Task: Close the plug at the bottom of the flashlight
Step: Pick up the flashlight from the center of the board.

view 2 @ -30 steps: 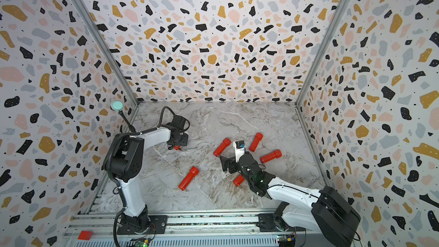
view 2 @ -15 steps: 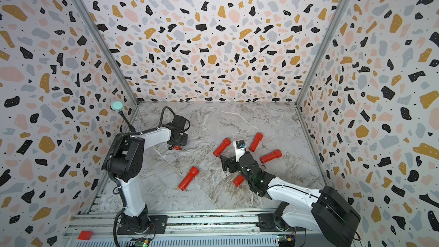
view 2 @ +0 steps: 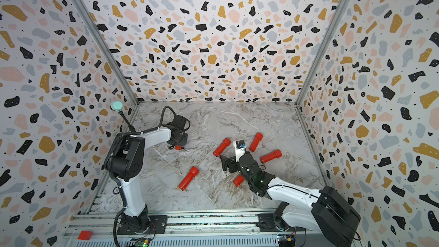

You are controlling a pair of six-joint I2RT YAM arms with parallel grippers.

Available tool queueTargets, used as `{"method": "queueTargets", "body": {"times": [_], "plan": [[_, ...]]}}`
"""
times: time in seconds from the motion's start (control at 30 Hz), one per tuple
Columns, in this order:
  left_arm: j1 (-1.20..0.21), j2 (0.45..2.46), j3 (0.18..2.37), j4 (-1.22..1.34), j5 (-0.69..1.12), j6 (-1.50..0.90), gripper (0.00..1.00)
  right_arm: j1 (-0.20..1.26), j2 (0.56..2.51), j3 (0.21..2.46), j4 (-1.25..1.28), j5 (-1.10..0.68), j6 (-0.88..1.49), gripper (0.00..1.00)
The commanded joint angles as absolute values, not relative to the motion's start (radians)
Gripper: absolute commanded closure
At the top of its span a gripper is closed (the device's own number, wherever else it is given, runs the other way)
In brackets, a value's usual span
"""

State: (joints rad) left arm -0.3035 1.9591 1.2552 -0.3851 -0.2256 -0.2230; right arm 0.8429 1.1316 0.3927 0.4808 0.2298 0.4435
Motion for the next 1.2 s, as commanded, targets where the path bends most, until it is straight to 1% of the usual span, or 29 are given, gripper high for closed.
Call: {"method": "queueTargets", "body": {"times": [0.0,0.07,0.17,0.4,0.57,0.63,0.73,0.83,0.87,0.93,1.03,1.1,1.17], "plan": [[-0.302,1.996,1.251,-0.44,-0.244,-0.22,0.73,0.85,1.12,0.394,0.495,0.244,0.434,0.0],[-0.302,1.994,1.251,-0.44,-0.245,-0.221,0.81,0.85,1.117,0.394,0.496,0.245,0.433,0.0],[-0.302,1.985,1.247,-0.434,-0.247,-0.223,1.0,0.85,1.115,0.393,0.497,0.247,0.433,0.0],[-0.305,1.895,1.222,-0.4,-0.239,-0.284,1.0,0.851,1.117,0.39,0.503,0.248,0.429,0.01],[-0.327,1.784,1.176,-0.357,-0.319,-0.385,1.0,0.854,1.129,0.387,0.518,0.237,0.428,0.01],[-0.335,1.733,1.146,-0.317,-0.313,-0.406,1.0,0.859,1.128,0.38,0.537,0.227,0.423,0.01],[-0.355,1.633,1.081,-0.209,-0.249,-0.415,1.0,0.867,1.116,0.362,0.575,0.209,0.419,0.01],[-0.361,1.563,1.055,-0.154,-0.204,-0.44,1.0,0.87,1.098,0.342,0.604,0.192,0.419,0.01],[-0.361,1.544,1.046,-0.123,-0.162,-0.444,1.0,0.87,1.091,0.339,0.608,0.183,0.422,0.01],[-0.361,1.517,1.022,-0.049,-0.071,-0.463,1.0,0.87,1.077,0.331,0.626,0.167,0.43,0.01],[-0.361,1.512,1.004,0.032,0.008,-0.542,1.0,0.87,1.056,0.345,0.626,0.128,0.446,0.01],[-0.362,1.511,0.965,0.131,0.086,-0.591,1.0,0.868,1.043,0.357,0.616,0.117,0.458,0.01],[-0.361,1.499,0.909,0.292,0.16,-0.662,1.0,0.868,1.03,0.37,0.599,0.101,0.474,0.01]]}}
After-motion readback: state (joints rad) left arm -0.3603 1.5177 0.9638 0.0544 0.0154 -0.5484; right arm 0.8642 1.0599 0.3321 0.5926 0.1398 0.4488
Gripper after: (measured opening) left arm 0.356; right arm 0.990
